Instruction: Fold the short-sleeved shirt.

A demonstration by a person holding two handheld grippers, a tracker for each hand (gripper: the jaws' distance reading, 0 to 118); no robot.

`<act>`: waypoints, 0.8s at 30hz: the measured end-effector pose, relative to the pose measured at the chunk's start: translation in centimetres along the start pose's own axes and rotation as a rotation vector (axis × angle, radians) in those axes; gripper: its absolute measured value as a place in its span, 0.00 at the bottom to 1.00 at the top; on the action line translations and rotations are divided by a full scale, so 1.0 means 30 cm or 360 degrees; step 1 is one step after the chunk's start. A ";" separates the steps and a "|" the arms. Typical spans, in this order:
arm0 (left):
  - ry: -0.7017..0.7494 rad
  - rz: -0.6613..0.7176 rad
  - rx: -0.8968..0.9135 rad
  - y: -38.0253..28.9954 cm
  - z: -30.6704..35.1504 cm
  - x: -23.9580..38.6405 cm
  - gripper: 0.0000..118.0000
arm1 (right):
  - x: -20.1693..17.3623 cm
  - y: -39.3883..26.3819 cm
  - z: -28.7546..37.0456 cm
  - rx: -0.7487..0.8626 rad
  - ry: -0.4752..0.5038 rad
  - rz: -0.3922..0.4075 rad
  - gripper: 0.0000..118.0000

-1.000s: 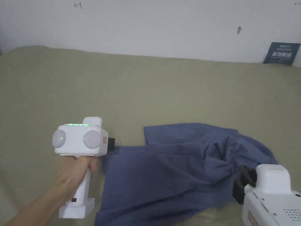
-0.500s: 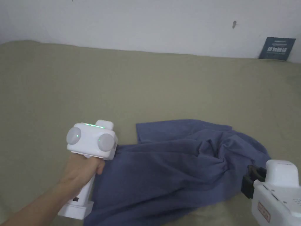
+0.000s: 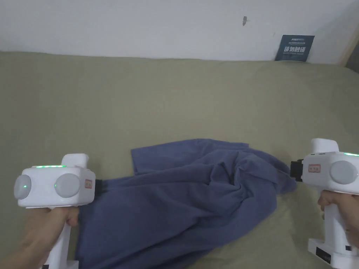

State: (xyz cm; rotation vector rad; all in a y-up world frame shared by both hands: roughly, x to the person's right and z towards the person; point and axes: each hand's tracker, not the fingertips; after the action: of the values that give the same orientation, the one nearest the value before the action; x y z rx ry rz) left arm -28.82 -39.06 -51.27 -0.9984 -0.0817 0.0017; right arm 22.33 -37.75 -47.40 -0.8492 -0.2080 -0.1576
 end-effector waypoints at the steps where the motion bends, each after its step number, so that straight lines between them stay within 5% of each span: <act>1: -0.0007 -0.0002 0.0000 0.001 -0.001 -0.003 0.08 | 0.005 0.009 -0.023 -0.0050 -0.0011 -0.0005 0.51; 2: -0.0015 0.0002 -0.0002 0.001 -0.001 -0.006 0.08 | -0.004 0.006 -0.041 -0.0073 -0.0015 -0.0033 0.85; 3: -0.0021 0.0005 -0.0002 0.001 -0.001 -0.008 0.08 | 0.009 0.007 -0.070 -0.0117 -0.0089 -0.0024 1.00; 5: -0.0033 0.0030 0.0005 -0.002 -0.006 -0.010 0.08 | 0.007 0.005 -0.189 -0.0155 -0.0034 -0.0013 0.90; 10: -0.0014 0.0003 0.0029 -0.008 -0.025 0.000 0.08 | 0.003 -0.050 -0.177 -0.0173 -0.0096 0.0100 0.92; 13: -0.0010 0.0000 0.0039 -0.008 -0.024 -0.002 0.08 | -0.009 -0.012 -0.147 -0.0242 -0.0089 0.0035 0.90; 15: -0.0038 0.0009 0.0050 0.000 -0.005 -0.017 0.08 | -0.019 0.005 -0.097 -0.0228 -0.0061 0.0058 0.74; 17: -0.0048 0.0023 0.0049 0.013 0.029 -0.040 0.08 | -0.049 0.027 -0.029 -0.0130 -0.0022 0.0113 0.12; 22: -0.0041 0.0031 0.0122 0.057 0.224 -0.073 0.08 | -0.059 0.063 0.174 0.0057 -0.0103 0.0211 0.12; 24: 0.0003 -0.0026 0.0172 0.076 0.326 -0.083 0.08 | -0.016 0.067 0.260 0.0136 -0.0059 0.0137 0.12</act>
State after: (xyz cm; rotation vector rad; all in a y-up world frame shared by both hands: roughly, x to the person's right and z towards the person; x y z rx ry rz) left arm -31.90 -29.72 -48.07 -0.8900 -0.0873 -0.0096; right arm 21.39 -30.50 -43.95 -0.7752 -0.2113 -0.0520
